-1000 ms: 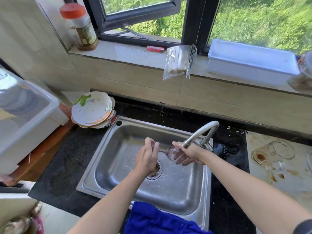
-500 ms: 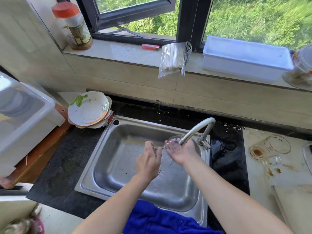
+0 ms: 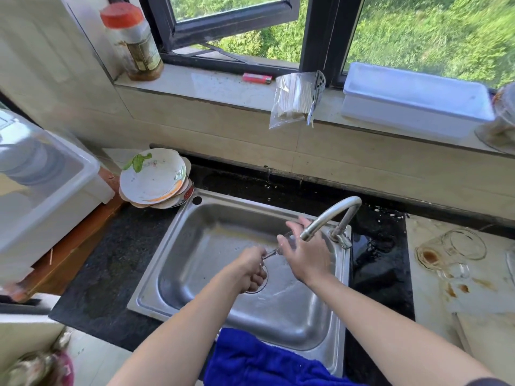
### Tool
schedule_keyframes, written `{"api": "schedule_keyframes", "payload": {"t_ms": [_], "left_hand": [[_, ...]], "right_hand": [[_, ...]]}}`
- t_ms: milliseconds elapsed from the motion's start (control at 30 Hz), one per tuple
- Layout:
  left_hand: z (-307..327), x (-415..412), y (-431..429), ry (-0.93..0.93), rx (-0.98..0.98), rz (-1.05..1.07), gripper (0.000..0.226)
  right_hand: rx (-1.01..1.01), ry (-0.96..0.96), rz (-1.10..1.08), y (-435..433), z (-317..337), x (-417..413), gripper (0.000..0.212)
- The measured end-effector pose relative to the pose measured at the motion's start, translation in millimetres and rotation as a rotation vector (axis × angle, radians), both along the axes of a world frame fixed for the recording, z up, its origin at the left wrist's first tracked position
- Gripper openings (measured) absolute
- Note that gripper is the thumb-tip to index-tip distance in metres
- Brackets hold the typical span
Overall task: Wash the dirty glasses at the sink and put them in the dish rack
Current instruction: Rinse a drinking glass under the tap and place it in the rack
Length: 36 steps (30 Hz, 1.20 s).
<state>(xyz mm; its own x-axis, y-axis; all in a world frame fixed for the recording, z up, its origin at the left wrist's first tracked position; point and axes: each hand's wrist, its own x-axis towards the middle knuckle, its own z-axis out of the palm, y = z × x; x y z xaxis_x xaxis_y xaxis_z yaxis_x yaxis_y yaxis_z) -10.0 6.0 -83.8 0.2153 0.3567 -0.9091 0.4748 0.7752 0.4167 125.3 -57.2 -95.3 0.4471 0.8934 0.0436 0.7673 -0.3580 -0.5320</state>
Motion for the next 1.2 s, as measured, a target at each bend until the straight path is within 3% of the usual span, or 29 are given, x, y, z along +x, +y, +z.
{"api": "schedule_keyframes", "payload": {"t_ms": [67,100,167,233,300,367,433,567,700,800,900,1033,1200], "left_hand": [[-4.4,-3.0,3.9,-0.028,-0.061,-0.001,0.031],[-6.9,-5.2,5.7,-0.044,-0.079,-0.015,0.031],[-12.6,-10.2,8.7,-0.091,-0.094,-0.046,0.029],[-18.7,-11.2,8.7,-0.154,-0.095,-0.008,0.024],[-21.9,-2.7,7.3,-0.212,-0.051,0.092,0.016],[-20.7,14.5,3.5,-0.237,0.021,0.165,0.011],[-23.6,36.7,-2.2,-0.24,0.076,0.184,0.012],[-24.2,74.2,-12.8,-0.23,0.087,0.216,0.034],[-18.5,95.2,-18.0,-0.156,0.164,0.221,0.009],[-17.5,100.8,-21.1,-0.105,0.316,0.206,0.009],[-13.4,100.8,-21.7,0.002,0.494,0.069,0.006],[-12.2,92.8,-17.0,0.062,0.58,-0.046,0.016],[-1.6,91.6,-7.9,0.092,0.675,-0.286,0.027]], "right_hand": [[0.059,-0.244,0.241,3.2,-8.1,6.4,0.052],[0.028,-0.216,0.289,5.5,-7.4,11.0,0.057],[-0.158,0.15,0.205,10.4,8.3,22.5,0.057],[-0.252,0.751,-0.009,11.2,26.4,32.8,0.041],[-0.28,0.971,-0.035,6.2,34.1,40.5,0.027],[-0.199,0.956,0.007,-6.0,35.3,44.2,0.024],[-0.142,0.775,0.008,-18.2,37.3,52.5,0.031],[-0.144,0.508,0.063,-40.3,43.4,59.4,0.052],[-0.104,0.331,0.173,-50.3,55.6,64.6,0.052],[-0.052,0.346,0.09,-54.5,61.5,64.7,0.05],[-0.076,0.255,0.151,-55.2,62.8,61.2,0.049],[-0.041,0.552,-0.049,-48.6,63.4,67.3,0.045],[-0.084,0.801,-0.117,-42.3,58.8,70.9,0.04]]}}
